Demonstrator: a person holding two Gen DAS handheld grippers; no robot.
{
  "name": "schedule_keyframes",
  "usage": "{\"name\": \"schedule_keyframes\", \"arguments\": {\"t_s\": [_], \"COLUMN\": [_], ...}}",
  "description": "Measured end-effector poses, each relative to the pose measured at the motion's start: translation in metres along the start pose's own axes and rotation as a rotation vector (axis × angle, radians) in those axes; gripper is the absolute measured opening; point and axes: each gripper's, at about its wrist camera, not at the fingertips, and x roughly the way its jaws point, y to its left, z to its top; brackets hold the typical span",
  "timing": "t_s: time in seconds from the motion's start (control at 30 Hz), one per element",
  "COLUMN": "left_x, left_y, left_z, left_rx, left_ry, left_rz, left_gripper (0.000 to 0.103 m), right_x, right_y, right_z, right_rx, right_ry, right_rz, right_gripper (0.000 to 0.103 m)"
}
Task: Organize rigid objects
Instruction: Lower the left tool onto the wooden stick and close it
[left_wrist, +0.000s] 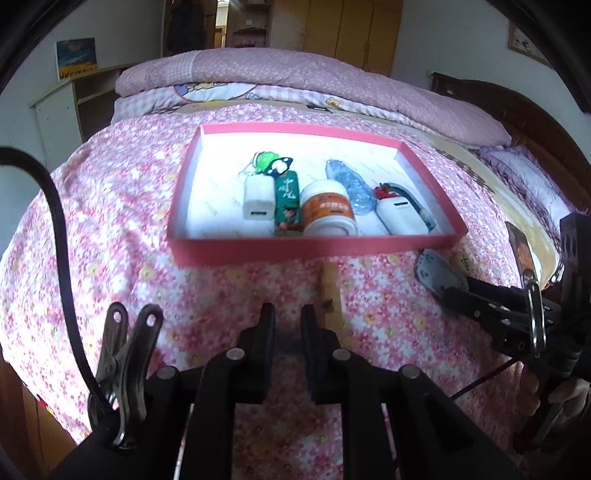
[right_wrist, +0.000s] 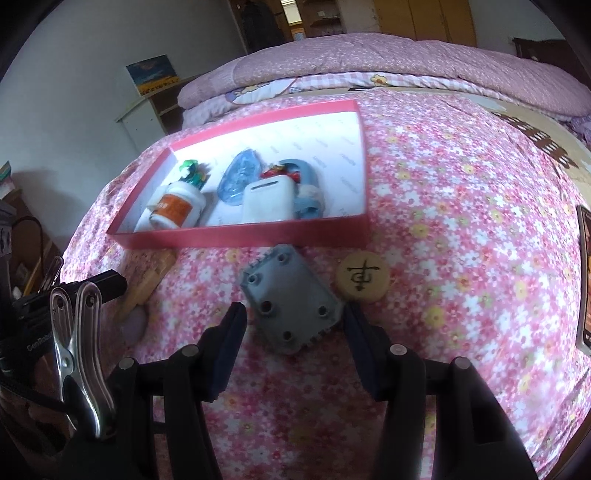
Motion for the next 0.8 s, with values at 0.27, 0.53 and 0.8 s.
{"name": "schedule_keyframes", "arguments": {"t_s": [0.27,0.53,0.8], "left_x": [-0.006,0.012,0.033], "left_y": [-0.006,-0.035,-0.038], "left_z": [-0.003,0.004,0.003], "left_rx": [-0.002,0.122,0.123], "left_ry": [-0.010,0.001,0.032], "left_rz": [-0.066,-0.049,-0.030], "left_gripper": [0.036,0.036,0.032], "right_x": [0.002,-0.001,0.002], "right_y": [0.014,0.019,0.019], "right_z": [-0.003,-0.003,-0.002], "right_rx": [-0.054,-0.081,-0.094], "right_ry": [0.011,-0.004,-0.003], "right_rz": [0.043,0.019,0.003], "right_gripper": [0.055,0.055,0.055]}}
